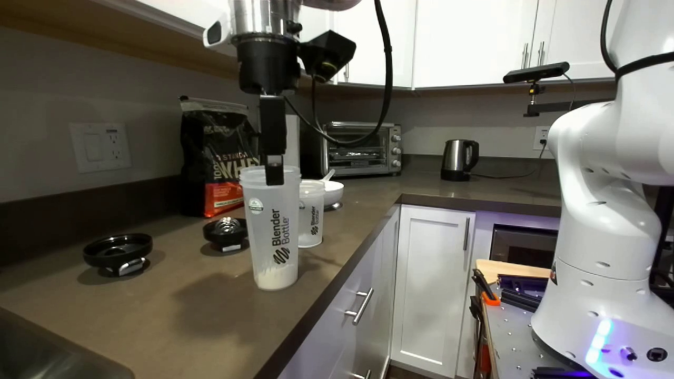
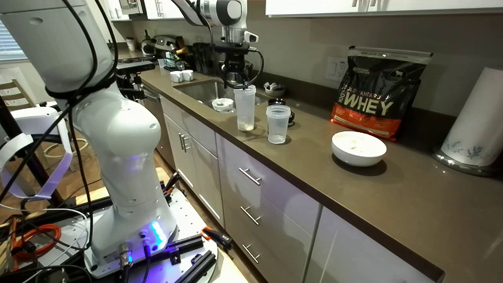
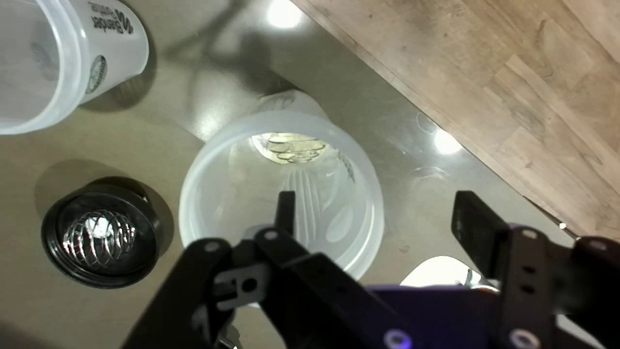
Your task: Move the bigger cup to the left
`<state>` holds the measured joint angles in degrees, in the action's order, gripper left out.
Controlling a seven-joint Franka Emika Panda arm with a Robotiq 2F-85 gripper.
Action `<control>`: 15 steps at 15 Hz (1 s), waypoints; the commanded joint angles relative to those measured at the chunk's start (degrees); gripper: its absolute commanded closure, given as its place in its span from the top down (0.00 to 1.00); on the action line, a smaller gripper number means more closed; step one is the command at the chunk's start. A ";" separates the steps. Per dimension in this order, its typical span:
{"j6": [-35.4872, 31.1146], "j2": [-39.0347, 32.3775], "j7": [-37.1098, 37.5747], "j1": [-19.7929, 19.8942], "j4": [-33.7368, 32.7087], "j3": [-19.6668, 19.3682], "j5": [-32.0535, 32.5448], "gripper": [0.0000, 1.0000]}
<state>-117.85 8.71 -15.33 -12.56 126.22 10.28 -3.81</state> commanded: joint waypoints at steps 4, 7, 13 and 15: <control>3.42 4.56 1.33 0.25 -1.17 0.35 3.14 1.00; 3.54 6.22 2.41 0.98 -2.28 -0.21 5.02 1.00; 3.46 8.32 5.45 3.12 -3.23 -1.80 9.10 1.00; 3.44 8.90 6.78 3.84 -3.08 -2.09 10.32 1.00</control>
